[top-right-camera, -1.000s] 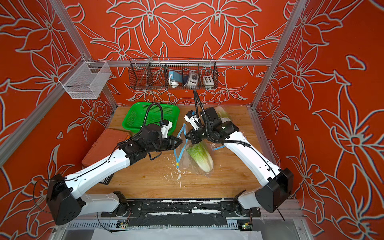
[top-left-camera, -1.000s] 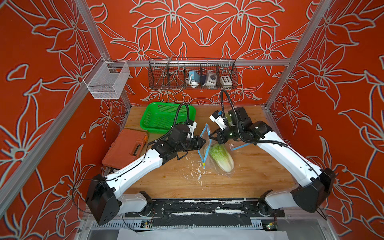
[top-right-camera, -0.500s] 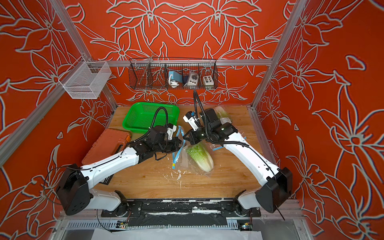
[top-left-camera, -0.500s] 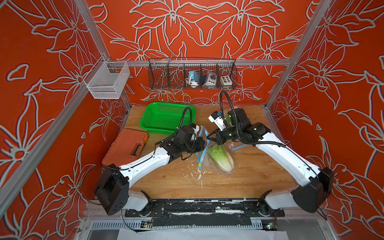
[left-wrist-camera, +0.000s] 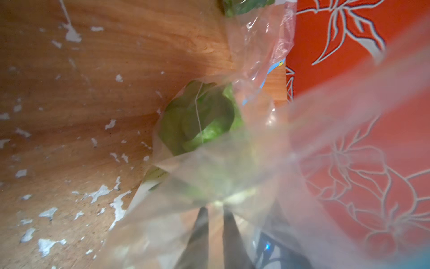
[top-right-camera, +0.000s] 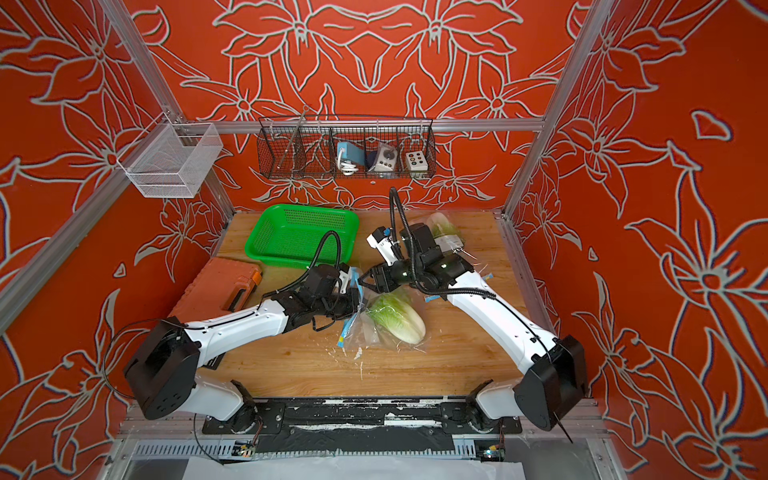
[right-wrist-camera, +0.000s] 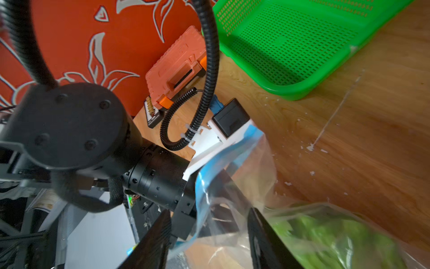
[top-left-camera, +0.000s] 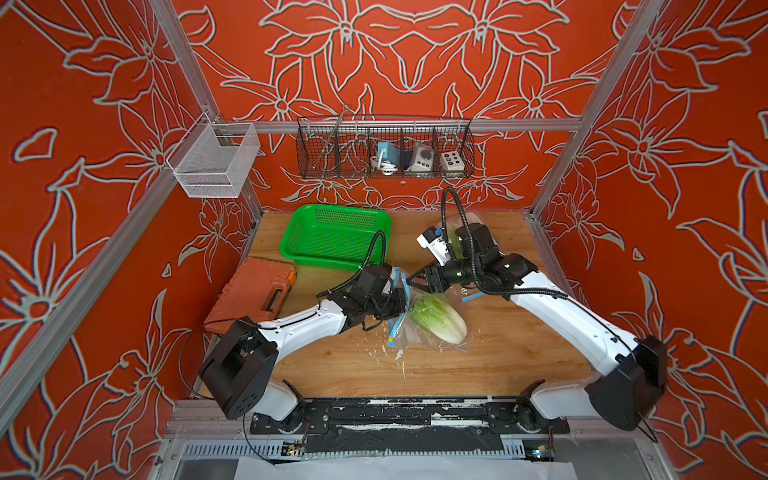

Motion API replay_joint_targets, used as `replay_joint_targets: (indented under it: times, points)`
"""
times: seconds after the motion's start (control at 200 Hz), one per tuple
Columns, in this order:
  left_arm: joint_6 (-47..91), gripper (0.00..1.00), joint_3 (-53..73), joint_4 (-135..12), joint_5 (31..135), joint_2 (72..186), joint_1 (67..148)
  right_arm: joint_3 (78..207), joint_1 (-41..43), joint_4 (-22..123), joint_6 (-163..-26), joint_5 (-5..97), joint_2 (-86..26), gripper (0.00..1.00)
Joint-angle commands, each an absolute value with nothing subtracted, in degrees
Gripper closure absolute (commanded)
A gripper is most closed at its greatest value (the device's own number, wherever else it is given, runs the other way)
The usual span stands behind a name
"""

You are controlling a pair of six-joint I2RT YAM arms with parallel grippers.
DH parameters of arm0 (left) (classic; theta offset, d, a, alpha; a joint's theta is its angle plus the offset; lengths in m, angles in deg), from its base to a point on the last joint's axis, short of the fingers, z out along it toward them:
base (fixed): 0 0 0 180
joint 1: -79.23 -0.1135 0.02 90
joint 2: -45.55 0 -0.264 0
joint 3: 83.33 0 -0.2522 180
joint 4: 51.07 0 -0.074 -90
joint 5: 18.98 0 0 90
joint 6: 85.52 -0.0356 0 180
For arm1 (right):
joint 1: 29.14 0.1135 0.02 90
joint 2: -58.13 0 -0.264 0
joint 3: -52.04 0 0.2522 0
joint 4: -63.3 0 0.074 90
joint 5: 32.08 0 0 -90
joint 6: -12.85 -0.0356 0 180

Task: Open the zip-top bag and take out the chinese cabbages
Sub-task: Pick up the Chinese cabbage from the zipper food storage bag.

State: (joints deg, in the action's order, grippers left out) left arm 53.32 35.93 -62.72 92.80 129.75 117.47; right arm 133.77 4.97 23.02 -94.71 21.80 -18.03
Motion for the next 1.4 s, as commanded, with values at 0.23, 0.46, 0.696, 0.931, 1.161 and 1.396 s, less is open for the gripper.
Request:
replay_joint_targets:
  times: [0.23, 0.46, 0.696, 0.931, 1.161, 1.396]
  points:
    - [54.1, 0.87, 41.9, -55.4, 94.8, 130.3, 116.4, 106.2, -12.3, 30.6, -111.1, 33.9, 2.0, 0.33]
    - [56.1, 0.8, 43.2, -52.1, 97.1, 130.0, 116.3, 96.9, -16.6, 37.5, -116.3, 30.4, -1.7, 0.32]
    - [58.8, 0.68, 43.4, -48.4, 99.7, 131.5, 116.6, 96.7, -16.7, 42.2, -118.3, 28.0, -6.6, 0.58]
    - [60.2, 0.58, 43.0, -47.1, 99.9, 132.9, 117.3, 95.5, -16.6, 45.3, -119.8, 26.3, -10.0, 0.81]
    - [62.2, 0.55, 42.7, -45.4, 100.1, 134.5, 118.1, 93.4, -15.8, 48.4, -122.9, 25.0, -9.7, 1.0]
    - [64.5, 0.43, 41.2, -43.7, 101.1, 137.1, 118.5, 93.5, -13.0, 49.9, -124.0, 25.0, -10.8, 1.0]
